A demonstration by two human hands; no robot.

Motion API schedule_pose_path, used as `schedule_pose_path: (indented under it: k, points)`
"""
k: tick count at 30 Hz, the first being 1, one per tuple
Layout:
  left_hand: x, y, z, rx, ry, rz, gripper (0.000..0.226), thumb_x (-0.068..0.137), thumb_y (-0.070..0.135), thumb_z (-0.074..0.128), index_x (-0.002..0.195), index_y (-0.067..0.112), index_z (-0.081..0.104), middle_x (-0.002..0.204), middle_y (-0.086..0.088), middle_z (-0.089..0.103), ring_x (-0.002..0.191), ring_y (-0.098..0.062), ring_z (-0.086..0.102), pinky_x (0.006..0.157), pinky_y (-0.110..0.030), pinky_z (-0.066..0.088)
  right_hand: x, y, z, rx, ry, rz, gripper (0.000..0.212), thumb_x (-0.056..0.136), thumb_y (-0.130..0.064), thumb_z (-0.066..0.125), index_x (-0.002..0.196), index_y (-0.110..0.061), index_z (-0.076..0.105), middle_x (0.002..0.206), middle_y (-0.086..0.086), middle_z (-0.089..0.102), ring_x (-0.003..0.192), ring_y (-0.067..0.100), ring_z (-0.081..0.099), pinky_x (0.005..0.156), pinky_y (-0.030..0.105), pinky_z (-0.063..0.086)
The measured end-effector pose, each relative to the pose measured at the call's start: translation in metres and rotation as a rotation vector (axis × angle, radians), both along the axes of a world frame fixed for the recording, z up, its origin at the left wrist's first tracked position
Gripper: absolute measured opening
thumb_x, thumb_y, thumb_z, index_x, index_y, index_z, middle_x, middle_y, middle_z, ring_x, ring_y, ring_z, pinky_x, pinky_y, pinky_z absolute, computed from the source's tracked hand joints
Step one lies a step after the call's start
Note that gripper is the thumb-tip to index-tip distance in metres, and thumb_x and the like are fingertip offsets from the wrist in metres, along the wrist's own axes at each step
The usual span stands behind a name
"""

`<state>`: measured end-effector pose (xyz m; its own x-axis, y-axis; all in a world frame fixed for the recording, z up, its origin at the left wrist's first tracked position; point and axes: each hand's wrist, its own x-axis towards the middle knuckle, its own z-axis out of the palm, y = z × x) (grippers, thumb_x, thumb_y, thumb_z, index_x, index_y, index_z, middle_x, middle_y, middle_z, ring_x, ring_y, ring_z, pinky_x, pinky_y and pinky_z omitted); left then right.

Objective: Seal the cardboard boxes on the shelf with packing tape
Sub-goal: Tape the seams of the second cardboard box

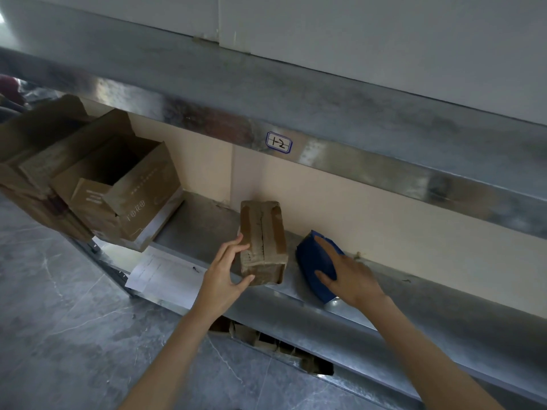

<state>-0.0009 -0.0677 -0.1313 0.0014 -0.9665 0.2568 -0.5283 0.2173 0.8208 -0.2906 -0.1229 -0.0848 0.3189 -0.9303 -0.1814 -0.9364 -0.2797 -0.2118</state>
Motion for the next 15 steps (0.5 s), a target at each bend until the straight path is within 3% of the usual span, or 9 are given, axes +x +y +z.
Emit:
schedule_pose_path:
  k: [3, 6, 10, 15]
  points:
    - [0.002, 0.0, 0.004, 0.001, -0.043, -0.012, 0.06, 0.078, 0.017, 0.082, 0.131, 0.024, 0.052, 0.151, 0.018, 0.032, 0.137, 0.001, 0.038, 0.111, -0.033, 0.042, 0.005, 0.004, 0.011, -0.136, 0.025, 0.092, 0.071, 0.099, -0.049, 0.041, 0.154, -0.041, -0.002, 0.127, 0.004, 0.052, 0.1, 0.023, 0.057, 0.072, 0.035, 0.053]
    - [0.003, -0.001, 0.009, -0.011, -0.082, -0.028, 0.057, 0.08, 0.024, 0.081, 0.129, 0.025, 0.052, 0.152, 0.02, 0.03, 0.137, 0.002, 0.036, 0.109, -0.026, 0.039, 0.022, 0.004, 0.014, -0.196, -0.13, 0.212, 0.068, 0.097, -0.048, 0.048, 0.153, -0.041, 0.01, 0.146, -0.001, 0.038, 0.126, 0.021, 0.046, 0.083, 0.035, 0.054]
    - [0.007, -0.004, 0.014, -0.004, -0.116, -0.03, 0.055, 0.082, 0.038, 0.078, 0.129, 0.025, 0.055, 0.146, 0.023, 0.038, 0.132, 0.005, 0.042, 0.108, -0.025, 0.038, 0.051, -0.001, 0.01, -0.204, -0.31, 0.334, 0.073, 0.092, -0.048, 0.06, 0.15, -0.041, 0.018, 0.148, -0.004, 0.038, 0.13, 0.016, 0.042, 0.091, 0.038, 0.053]
    - [0.014, -0.007, 0.014, -0.036, -0.164, -0.062, 0.055, 0.082, 0.047, 0.073, 0.129, 0.023, 0.06, 0.144, 0.02, 0.044, 0.129, 0.001, 0.047, 0.109, -0.028, 0.041, 0.069, -0.006, 0.001, -0.207, -0.392, 0.324, 0.078, 0.084, -0.045, 0.071, 0.15, -0.032, 0.03, 0.141, -0.001, 0.045, 0.126, 0.018, 0.046, 0.085, 0.04, 0.056]
